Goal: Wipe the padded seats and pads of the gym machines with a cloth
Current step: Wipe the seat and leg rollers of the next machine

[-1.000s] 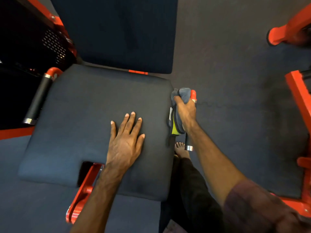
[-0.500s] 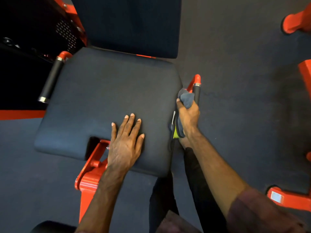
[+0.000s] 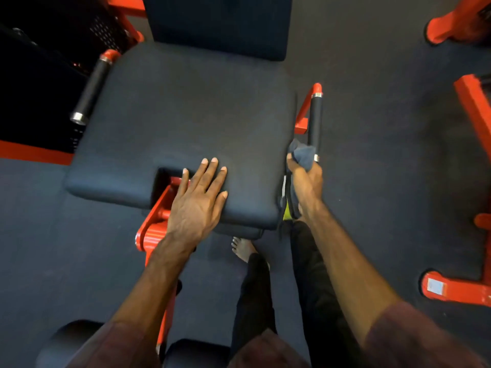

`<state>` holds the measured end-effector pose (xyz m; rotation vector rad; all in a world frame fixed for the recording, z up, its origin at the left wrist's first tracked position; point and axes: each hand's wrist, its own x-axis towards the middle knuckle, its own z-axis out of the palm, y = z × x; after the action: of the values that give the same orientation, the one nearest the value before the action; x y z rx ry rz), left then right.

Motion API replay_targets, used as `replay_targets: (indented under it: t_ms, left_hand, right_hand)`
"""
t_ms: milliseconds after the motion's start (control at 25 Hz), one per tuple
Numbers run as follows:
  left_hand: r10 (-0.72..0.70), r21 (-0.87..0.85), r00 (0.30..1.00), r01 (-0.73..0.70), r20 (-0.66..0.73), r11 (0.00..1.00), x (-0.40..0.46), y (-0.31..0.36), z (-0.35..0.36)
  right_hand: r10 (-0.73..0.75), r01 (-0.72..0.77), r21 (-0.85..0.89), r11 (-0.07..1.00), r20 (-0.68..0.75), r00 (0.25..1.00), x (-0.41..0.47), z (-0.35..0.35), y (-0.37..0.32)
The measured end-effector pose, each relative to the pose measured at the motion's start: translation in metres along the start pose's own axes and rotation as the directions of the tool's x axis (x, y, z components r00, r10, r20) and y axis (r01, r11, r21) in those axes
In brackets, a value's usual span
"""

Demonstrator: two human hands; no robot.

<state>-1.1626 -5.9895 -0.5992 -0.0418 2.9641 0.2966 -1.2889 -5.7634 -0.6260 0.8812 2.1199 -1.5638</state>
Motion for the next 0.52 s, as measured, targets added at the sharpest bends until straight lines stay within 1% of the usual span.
replay_targets:
  t_ms: [80,120,240,320,360,400,520]
  left_hand:
    - [-0.004,0.011,1.0,0.004,0.009,1.0,-0.015,-0.002,-0.003]
    - [-0.008,0.011,1.0,0.007,0.008,1.0,-0.021,-0.003,-0.005]
    - [-0.025,-0.015,1.0,0.026,0.002,1.0,-0.039,-0.003,-0.005]
    - [-0.053,0.007,0.997,0.054,-0.057,0.999,-0.052,-0.002,0.003]
    - [-0.072,0.013,0.993,0.074,-0.094,0.997,-0.058,-0.001,0.006]
    - [-0.088,0.007,0.988,0.089,-0.124,0.996,-0.061,0.002,0.007]
    - [-0.104,-0.009,0.981,0.104,-0.162,0.995,-0.067,0.001,0.008]
  right_hand:
    - [0.018,-0.016,-0.039,0.999,0.052,0.998,-0.058,-0.021,0.03]
    - [0.0,0.001,-0.027,1.0,0.056,0.998,-0.069,-0.025,0.034]
    - [0.014,-0.014,0.009,1.0,-0.02,1.0,-0.042,-0.013,0.008]
    - [-0.034,0.034,0.003,0.999,-0.038,0.999,-0.025,-0.002,0.006]
    - [-0.054,0.052,-0.029,0.998,-0.059,0.997,-0.031,-0.001,0.016]
    - [-0.054,0.051,-0.045,0.998,-0.08,0.995,-0.046,-0.007,0.03]
    - [-0.028,0.033,0.05,0.998,-0.087,0.996,-0.106,-0.026,0.068]
